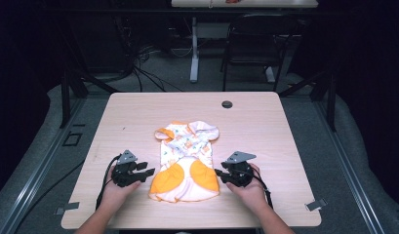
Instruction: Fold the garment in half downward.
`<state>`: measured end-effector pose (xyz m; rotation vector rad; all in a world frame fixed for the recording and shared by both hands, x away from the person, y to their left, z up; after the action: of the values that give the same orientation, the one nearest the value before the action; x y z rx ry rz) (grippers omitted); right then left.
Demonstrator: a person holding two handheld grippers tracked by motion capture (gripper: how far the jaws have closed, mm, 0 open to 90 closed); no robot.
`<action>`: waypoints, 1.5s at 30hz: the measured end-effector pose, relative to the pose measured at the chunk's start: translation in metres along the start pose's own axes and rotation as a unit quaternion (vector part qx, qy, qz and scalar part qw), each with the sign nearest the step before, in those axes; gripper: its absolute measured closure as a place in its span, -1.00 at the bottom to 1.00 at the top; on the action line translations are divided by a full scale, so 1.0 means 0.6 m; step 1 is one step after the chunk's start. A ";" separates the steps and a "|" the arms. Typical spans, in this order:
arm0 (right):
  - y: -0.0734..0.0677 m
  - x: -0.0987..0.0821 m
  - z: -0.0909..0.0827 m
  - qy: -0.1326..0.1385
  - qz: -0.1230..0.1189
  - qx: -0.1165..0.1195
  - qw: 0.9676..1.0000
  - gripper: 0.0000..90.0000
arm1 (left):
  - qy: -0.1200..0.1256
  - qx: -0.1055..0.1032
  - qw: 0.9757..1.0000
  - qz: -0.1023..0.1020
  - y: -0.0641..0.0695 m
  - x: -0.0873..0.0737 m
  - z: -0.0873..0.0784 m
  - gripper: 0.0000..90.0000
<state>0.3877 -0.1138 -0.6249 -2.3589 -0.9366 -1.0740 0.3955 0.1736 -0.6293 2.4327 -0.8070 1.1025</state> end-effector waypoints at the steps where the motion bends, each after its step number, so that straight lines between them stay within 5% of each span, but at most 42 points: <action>1: -0.002 0.005 0.002 0.006 -0.001 0.008 1.000 0.42 | 0.002 0.001 1.000 0.003 0.001 0.002 0.001 0.30; 4: -0.007 0.005 0.007 0.002 -0.001 0.025 1.000 0.51 | 0.004 0.003 1.000 0.006 0.007 0.005 0.003 0.38; 14: -0.028 0.019 0.013 -0.009 -0.034 0.015 0.999 0.80 | 0.013 -0.016 1.000 0.017 0.037 0.018 0.011 0.76; 19: -0.043 0.022 0.033 -0.020 -0.052 0.022 0.998 0.84 | 0.003 -0.023 0.999 0.043 0.055 0.020 0.030 0.97; 26: -0.046 0.009 0.051 -0.044 -0.068 0.025 0.996 0.93 | -0.025 -0.019 0.996 0.078 0.067 0.003 0.046 0.99; 33: -0.052 0.002 0.044 -0.047 -0.063 0.039 0.996 0.93 | -0.026 -0.031 0.997 0.073 0.074 -0.003 0.041 0.99; 45: -0.075 -0.018 0.020 -0.076 -0.089 0.060 0.991 0.93 | -0.036 -0.053 0.995 0.077 0.099 -0.019 0.024 0.99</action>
<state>0.3571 -0.0796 -0.6377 -2.3171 -1.2519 -0.8812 0.3603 0.1239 -0.6429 2.3669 -1.0648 1.0028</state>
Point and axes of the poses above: each handheld gripper's, and its own axes: z roughly forward along the jaws, x roughly out of its top, y roughly to its right, the point moved 9 cm from there along z, roughly forward along the jaws, and after that the axes turned 3 degrees about x, right-handed, at the moved point
